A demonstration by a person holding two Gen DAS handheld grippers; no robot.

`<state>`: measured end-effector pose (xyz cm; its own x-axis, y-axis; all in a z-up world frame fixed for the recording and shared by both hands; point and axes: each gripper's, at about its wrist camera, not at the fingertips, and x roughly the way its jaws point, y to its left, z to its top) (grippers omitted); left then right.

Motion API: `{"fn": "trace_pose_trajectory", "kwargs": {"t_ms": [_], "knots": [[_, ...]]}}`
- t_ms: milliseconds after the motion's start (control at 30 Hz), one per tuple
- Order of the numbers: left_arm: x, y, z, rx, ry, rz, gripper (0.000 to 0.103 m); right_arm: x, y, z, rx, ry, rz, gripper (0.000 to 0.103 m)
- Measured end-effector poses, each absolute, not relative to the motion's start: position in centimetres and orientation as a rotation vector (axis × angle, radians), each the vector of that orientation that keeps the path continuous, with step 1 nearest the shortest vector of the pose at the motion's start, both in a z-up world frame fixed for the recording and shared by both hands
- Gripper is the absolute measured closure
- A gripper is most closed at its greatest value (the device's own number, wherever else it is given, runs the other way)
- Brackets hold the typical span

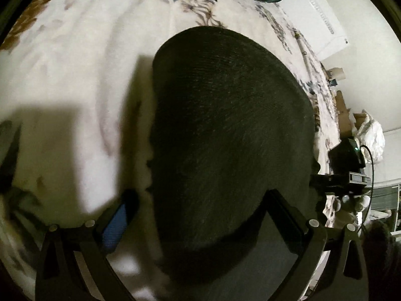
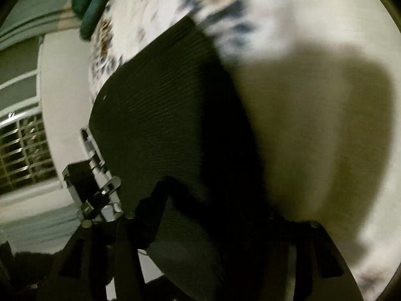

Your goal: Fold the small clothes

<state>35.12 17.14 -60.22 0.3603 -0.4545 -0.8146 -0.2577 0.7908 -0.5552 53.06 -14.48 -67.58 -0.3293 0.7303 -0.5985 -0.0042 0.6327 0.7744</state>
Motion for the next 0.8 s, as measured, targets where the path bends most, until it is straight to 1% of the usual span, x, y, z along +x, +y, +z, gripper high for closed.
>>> {"fn": "trace_pose_trajectory", "kwargs": {"t_ms": [133, 167, 200, 233, 267, 300, 333, 367, 400, 433, 533, 600, 633, 667, 700, 733, 767, 800], "knots": [[35.2, 17.7, -60.3, -0.738, 1.182, -0.166, 0.0, 53.2, -13.1, -68.2, 0.662, 1.745, 0.894, 0.036], [35.1, 17.8, -60.2, -0.752, 1.163, -0.175, 0.006, 53.0, -12.9, -68.1, 0.66, 1.732, 0.898, 0.038], [35.0, 18.0, -60.0, -0.76, 1.147, -0.179, 0.019, 52.8, -13.0, -67.8, 0.655, 1.722, 0.896, 0.04], [35.2, 18.1, -59.7, -0.77, 1.14, -0.193, 0.046, 52.5, -12.9, -67.7, 0.652, 1.705, 0.881, 0.055], [35.4, 18.3, -59.6, -0.776, 1.143, -0.195, 0.054, 52.1, -12.3, -67.9, 0.653, 1.688, 0.85, 0.071], [35.5, 18.6, -59.3, -0.792, 1.135, -0.204, 0.061, 51.8, -12.7, -67.4, 0.656, 1.658, 0.82, 0.075], [35.7, 18.9, -59.0, -0.806, 1.135, -0.212, 0.07, 51.0, -12.9, -66.5, 0.652, 1.614, 0.809, 0.084], [35.9, 19.0, -58.8, -0.808, 1.14, -0.22, 0.073, 50.8, -13.6, -65.8, 0.651, 1.599, 0.802, 0.085], [36.2, 19.1, -58.3, -0.799, 1.149, -0.239, 0.074, 50.3, -14.1, -65.1, 0.675, 1.576, 0.786, 0.086], [36.6, 19.0, -57.9, -0.791, 1.155, -0.261, 0.078, 49.5, -14.9, -64.2, 0.73, 1.543, 0.763, 0.087], [38.6, 18.3, -56.3, -0.73, 1.164, -0.316, 0.078, 47.0, -16.8, -62.8, 0.855, 1.505, 0.737, 0.087], [40.5, 17.8, -56.0, -0.688, 1.177, -0.359, 0.077, 45.5, -18.3, -63.3, 0.928, 1.518, 0.683, 0.087], [41.9, 17.3, -56.5, -0.664, 1.21, -0.384, 0.074, 44.8, -19.0, -63.9, 0.931, 1.522, 0.634, 0.087], [42.8, 17.0, -57.3, -0.641, 1.244, -0.382, 0.067, 44.5, -19.5, -64.3, 0.919, 1.527, 0.609, 0.084], [43.2, 17.0, -58.2, -0.632, 1.272, -0.38, 0.065, 44.3, -20.1, -65.1, 0.917, 1.539, 0.577, 0.08], [43.3, 17.0, -58.8, -0.642, 1.288, -0.387, 0.059, 44.3, -20.5, -65.7, 0.914, 1.547, 0.559, 0.075], [43.4, 17.2, -59.5, -0.673, 1.301, -0.397, 0.047, 44.4, -20.8, -66.1, 0.905, 1.555, 0.546, 0.065], [43.3, 17.4, -59.8, -0.699, 1.308, -0.403, 0.044, 44.5, -21.0, -66.2, 0.9, 1.559, 0.549, 0.062]]}}
